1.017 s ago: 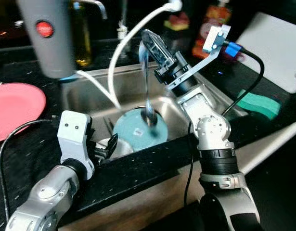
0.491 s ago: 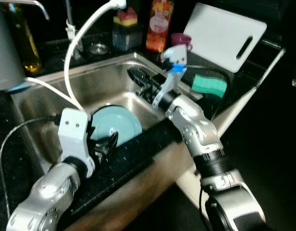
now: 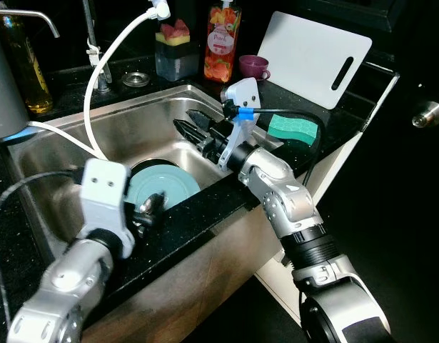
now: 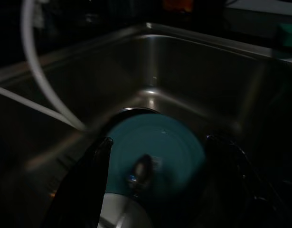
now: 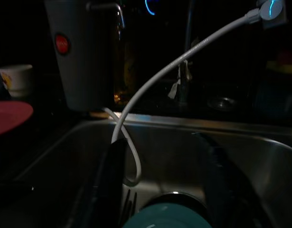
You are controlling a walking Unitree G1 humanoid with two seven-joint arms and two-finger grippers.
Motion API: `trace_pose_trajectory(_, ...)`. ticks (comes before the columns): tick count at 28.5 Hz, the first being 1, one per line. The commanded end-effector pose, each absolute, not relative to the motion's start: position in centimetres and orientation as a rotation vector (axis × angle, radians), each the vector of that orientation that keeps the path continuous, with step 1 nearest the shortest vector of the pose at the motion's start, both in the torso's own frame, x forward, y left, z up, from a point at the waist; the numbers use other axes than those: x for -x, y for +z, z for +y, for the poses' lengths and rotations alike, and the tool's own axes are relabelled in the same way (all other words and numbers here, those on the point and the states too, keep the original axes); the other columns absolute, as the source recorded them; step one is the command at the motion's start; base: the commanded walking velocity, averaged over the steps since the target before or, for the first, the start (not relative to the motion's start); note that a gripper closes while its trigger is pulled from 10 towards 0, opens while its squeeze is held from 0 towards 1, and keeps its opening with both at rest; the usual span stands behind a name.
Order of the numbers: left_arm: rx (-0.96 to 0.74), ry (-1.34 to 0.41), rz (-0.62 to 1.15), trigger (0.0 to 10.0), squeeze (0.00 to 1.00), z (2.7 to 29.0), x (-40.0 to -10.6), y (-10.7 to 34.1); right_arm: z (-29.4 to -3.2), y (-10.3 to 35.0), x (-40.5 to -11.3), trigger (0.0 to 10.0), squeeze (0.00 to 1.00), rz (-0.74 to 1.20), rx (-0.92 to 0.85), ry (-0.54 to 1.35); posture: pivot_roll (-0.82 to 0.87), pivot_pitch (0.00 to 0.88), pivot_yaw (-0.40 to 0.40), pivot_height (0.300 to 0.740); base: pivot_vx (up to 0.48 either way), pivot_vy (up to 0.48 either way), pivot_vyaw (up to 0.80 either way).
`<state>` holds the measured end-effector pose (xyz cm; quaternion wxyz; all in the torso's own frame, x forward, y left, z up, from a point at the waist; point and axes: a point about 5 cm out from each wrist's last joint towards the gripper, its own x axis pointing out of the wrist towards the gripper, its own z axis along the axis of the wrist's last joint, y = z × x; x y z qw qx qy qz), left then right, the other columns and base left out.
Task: Kitchen organization
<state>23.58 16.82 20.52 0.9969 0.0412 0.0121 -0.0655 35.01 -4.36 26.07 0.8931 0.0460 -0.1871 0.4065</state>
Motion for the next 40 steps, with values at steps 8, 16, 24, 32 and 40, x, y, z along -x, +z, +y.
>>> trace_pose_trajectory(8, -0.300, 0.040, -0.044, 10.0, 0.00, 19.6, -24.5, 22.0, -4.6, 25.4, -34.1, 10.0, 0.00, -0.398, -0.118, 0.873, 0.16, 0.000, -0.051, 0.740, 0.000, 0.000, 0.00)
trace_pose_trajectory(16, -0.582, 0.203, -0.105, 10.0, 0.00, 23.5, -24.8, 24.6, -4.4, 24.8, -33.3, 10.0, 0.00, -0.386, -0.112, 0.916, 0.16, 0.000, -0.049, 0.740, 0.000, 0.000, 0.45)
trace_pose_trajectory(24, -0.738, 0.263, -0.098, 10.0, 0.00, 25.5, -24.5, 25.4, -4.0, 24.1, -32.8, 10.0, 0.00, -0.357, -0.119, 0.958, 0.17, 0.000, -0.053, 0.740, 0.000, 0.000, 0.73)
trace_pose_trajectory(32, -0.741, 0.232, -0.081, 10.0, 0.00, 25.5, -24.5, 24.9, -4.2, 23.7, -32.8, 10.0, 0.00, -0.331, -0.117, 0.955, 0.17, 0.000, -0.054, 0.740, 0.000, 0.000, 0.73)
trace_pose_trajectory(40, -0.660, 0.154, -0.082, 10.0, 0.00, 24.5, -25.1, 24.4, -5.2, 23.6, -33.3, 10.0, 0.00, -0.317, -0.085, 0.908, 0.16, 0.000, -0.037, 0.740, 0.000, 0.000, 0.73)
